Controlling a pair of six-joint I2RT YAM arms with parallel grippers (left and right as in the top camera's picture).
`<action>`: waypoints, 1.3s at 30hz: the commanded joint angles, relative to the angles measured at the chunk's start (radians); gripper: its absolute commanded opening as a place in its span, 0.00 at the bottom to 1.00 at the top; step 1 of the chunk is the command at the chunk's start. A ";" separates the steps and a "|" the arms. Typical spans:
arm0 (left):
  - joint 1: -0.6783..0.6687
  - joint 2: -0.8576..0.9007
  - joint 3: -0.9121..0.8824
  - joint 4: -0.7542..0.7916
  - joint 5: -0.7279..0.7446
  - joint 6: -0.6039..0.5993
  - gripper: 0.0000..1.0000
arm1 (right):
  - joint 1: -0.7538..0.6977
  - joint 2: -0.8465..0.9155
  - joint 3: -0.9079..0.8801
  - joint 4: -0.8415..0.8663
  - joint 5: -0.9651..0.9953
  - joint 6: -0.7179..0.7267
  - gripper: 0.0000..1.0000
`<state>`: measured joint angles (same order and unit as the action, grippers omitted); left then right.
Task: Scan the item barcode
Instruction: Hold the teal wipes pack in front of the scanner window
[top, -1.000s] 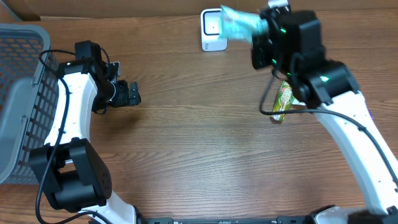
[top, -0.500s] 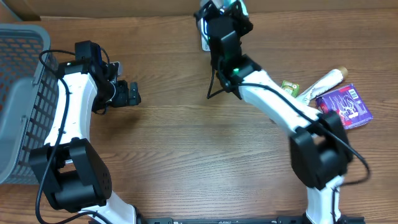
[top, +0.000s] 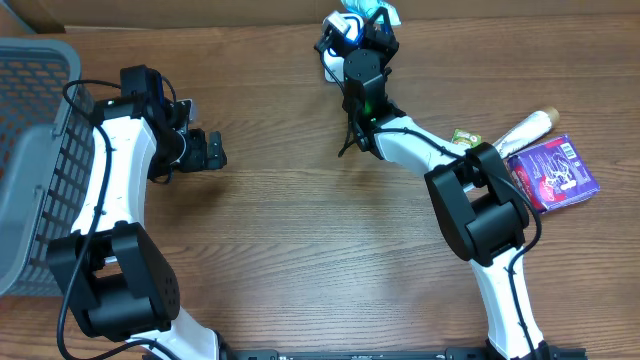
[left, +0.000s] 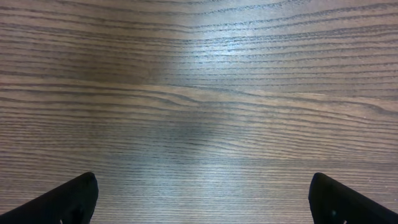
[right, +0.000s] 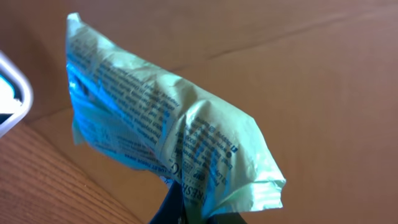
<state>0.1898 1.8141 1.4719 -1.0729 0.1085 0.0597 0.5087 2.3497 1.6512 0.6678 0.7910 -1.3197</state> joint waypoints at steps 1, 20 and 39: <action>-0.008 -0.019 -0.004 0.002 0.000 0.018 0.99 | -0.006 0.017 0.016 0.021 -0.072 -0.064 0.04; -0.008 -0.019 -0.004 0.002 0.000 0.019 1.00 | -0.005 0.022 0.015 0.005 -0.105 -0.286 0.04; -0.008 -0.019 -0.003 0.001 0.000 0.019 1.00 | 0.022 0.020 0.015 0.093 -0.076 -0.338 0.04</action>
<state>0.1898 1.8141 1.4719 -1.0729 0.1081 0.0597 0.5140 2.3734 1.6512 0.7147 0.6968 -1.6493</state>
